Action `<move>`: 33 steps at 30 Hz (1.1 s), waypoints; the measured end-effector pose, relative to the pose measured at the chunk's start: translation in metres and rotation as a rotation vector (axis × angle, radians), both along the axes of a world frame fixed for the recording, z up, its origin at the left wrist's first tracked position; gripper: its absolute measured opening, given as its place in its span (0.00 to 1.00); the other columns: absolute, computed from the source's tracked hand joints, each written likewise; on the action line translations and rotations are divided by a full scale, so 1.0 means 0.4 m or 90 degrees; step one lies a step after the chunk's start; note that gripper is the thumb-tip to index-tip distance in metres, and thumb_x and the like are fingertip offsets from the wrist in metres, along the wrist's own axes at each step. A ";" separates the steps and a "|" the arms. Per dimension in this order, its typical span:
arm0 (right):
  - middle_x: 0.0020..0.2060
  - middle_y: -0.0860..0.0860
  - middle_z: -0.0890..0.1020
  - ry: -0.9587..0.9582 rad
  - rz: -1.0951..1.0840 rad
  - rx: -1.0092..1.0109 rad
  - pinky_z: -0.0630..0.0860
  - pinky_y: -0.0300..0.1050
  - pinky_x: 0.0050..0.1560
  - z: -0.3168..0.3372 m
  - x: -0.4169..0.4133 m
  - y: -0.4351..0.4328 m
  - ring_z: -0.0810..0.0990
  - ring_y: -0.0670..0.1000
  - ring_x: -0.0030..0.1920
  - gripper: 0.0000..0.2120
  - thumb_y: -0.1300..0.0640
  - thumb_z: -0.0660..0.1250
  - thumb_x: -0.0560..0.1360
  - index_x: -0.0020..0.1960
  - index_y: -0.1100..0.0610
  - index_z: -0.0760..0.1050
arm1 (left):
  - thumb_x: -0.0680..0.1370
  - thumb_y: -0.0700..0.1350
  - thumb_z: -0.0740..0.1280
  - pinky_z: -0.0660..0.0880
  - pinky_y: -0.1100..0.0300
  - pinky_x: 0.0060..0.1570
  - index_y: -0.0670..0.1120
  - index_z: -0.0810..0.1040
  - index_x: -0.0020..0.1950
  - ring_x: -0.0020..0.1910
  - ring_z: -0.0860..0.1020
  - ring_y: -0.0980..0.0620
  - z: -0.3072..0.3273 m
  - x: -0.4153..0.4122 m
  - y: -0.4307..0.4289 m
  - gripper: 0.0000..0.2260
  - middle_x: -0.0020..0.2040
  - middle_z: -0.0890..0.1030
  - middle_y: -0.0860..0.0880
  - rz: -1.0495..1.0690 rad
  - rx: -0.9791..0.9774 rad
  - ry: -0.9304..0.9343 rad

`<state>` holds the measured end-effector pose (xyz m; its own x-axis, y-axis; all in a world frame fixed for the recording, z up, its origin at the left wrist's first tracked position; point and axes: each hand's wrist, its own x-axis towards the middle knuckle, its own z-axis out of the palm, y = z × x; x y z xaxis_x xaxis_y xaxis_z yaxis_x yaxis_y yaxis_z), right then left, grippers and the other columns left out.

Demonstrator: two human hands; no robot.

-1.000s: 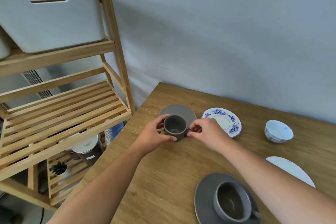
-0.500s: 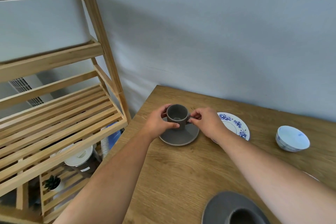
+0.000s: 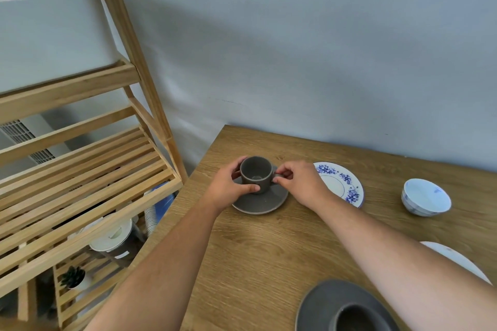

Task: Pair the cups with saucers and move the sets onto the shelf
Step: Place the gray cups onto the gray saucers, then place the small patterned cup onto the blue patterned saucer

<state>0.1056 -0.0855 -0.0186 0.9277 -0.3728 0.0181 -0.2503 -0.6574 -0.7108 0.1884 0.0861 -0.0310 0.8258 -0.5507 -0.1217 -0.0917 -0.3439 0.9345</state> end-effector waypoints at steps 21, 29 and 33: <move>0.66 0.53 0.74 -0.019 -0.245 0.006 0.64 0.40 0.60 0.115 -0.341 -0.433 0.71 0.52 0.67 0.23 0.55 0.72 0.71 0.64 0.53 0.73 | 0.68 0.46 0.77 0.59 0.60 0.71 0.50 0.62 0.75 0.74 0.62 0.51 0.099 -0.225 -0.458 0.39 0.75 0.66 0.49 -0.264 0.123 -0.243; 0.72 0.50 0.68 0.203 -0.186 0.132 0.66 0.48 0.69 0.039 -0.476 -0.545 0.66 0.50 0.71 0.52 0.50 0.80 0.56 0.74 0.49 0.58 | 0.68 0.42 0.78 0.65 0.56 0.71 0.47 0.59 0.77 0.74 0.65 0.50 0.043 -0.339 -0.627 0.43 0.75 0.66 0.48 -0.364 0.196 -0.134; 0.62 0.47 0.78 0.177 -0.169 0.147 0.70 0.52 0.67 -0.022 -0.479 -0.571 0.75 0.49 0.64 0.47 0.50 0.80 0.50 0.67 0.48 0.69 | 0.68 0.37 0.77 0.71 0.56 0.66 0.45 0.66 0.74 0.68 0.73 0.50 0.026 -0.349 -0.655 0.37 0.70 0.74 0.47 -0.333 0.169 -0.086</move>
